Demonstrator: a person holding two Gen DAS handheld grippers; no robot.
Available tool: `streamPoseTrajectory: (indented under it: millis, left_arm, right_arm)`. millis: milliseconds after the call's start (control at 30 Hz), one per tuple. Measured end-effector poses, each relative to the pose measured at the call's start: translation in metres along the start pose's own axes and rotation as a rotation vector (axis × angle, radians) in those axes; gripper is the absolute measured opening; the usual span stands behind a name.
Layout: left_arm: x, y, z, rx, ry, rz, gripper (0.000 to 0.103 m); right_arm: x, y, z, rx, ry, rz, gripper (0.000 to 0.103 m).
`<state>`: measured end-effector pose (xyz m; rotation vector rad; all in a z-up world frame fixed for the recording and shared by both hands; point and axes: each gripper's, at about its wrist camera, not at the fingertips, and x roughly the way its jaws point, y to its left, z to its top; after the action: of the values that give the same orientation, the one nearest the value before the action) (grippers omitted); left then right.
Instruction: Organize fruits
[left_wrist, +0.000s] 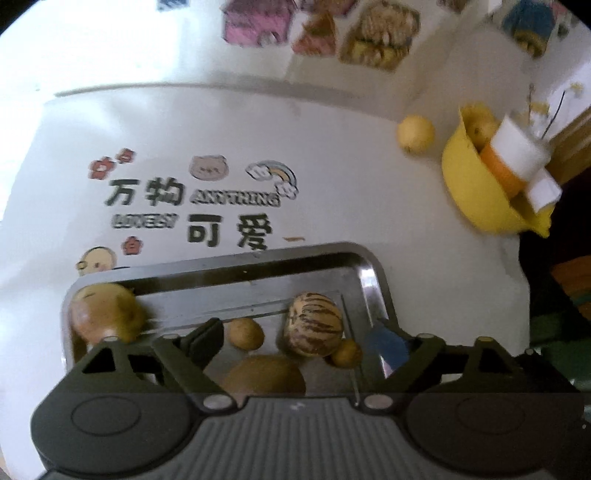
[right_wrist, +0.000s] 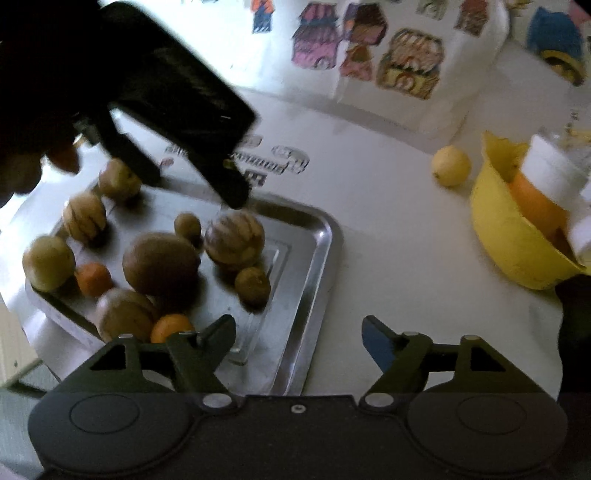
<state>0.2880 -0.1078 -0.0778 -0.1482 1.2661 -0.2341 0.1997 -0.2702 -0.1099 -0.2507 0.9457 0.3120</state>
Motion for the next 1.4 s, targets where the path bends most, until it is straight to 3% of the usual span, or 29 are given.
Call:
streamPoseTrajectory:
  millis: [100, 300, 600, 1033, 1400]
  left_arm:
    - [-0.024, 0.007, -0.011, -0.004, -0.06, 0.015, 0.096]
    - [-0.083, 0.025, -0.039, 0.003, -0.207, 0.072, 0.1]
    - [-0.146, 0.053, -0.097, -0.022, -0.367, 0.158, 0.103]
    - [-0.196, 0.075, -0.167, -0.07, -0.49, 0.234, 0.103]
    - [-0.204, 0.068, -0.187, -0.027, -0.518, 0.247, 0.103]
  right_arm:
    - [-0.015, 0.003, 0.001, 0.04, -0.034, -0.028, 0.086]
    - [-0.048, 0.018, 0.004, 0.084, -0.097, -0.047, 0.088]
    - [-0.103, 0.048, -0.001, 0.126, -0.189, -0.048, 0.1]
    - [-0.167, 0.073, -0.019, 0.18, -0.319, -0.051, 0.102]
    - [-0.183, 0.084, -0.03, 0.208, -0.37, -0.034, 0.102]
